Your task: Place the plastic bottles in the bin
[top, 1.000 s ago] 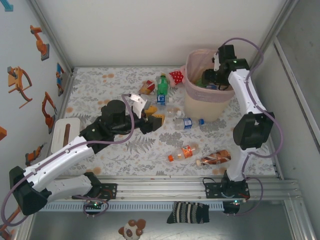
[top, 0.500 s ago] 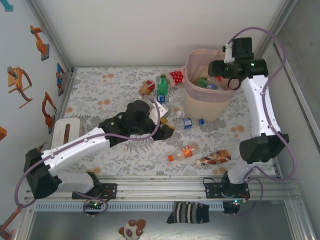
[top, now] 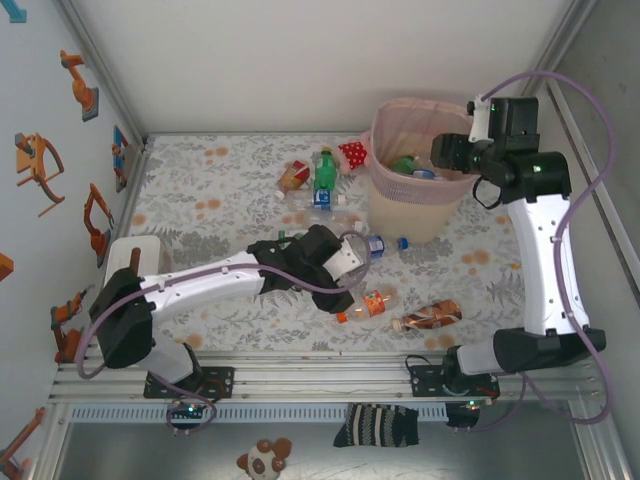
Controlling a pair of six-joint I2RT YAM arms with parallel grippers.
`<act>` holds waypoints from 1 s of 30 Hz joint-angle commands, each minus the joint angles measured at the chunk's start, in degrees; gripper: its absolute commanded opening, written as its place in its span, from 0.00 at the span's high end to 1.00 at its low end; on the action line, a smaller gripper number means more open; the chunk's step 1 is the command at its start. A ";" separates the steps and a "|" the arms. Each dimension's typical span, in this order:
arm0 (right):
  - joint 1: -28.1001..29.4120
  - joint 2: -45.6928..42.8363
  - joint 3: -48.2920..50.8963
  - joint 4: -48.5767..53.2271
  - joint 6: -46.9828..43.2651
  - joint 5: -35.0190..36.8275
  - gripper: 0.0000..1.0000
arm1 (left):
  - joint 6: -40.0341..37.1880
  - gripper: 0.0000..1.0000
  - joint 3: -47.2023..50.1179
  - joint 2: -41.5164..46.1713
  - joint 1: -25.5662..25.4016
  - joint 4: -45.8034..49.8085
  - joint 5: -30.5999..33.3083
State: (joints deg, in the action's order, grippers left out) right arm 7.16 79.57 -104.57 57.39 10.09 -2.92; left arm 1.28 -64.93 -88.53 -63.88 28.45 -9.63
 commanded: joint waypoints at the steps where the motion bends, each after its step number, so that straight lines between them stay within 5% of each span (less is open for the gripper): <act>1: -0.08 -2.23 2.01 -1.39 1.22 1.34 0.25 | -2.03 0.35 -1.87 -3.08 -1.57 4.36 0.30; 16: -0.11 -5.30 5.35 -1.55 1.59 0.81 0.25 | -1.62 0.28 -3.97 -15.00 -2.57 6.26 -2.28; 30: -0.09 -5.32 5.43 -1.50 1.08 0.90 0.25 | -2.37 0.48 -4.69 -19.29 -2.55 6.62 -3.43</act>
State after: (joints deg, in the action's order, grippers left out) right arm 7.16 75.66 -99.68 56.47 10.70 -2.70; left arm -0.27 -68.38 -106.72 -66.08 33.30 -12.05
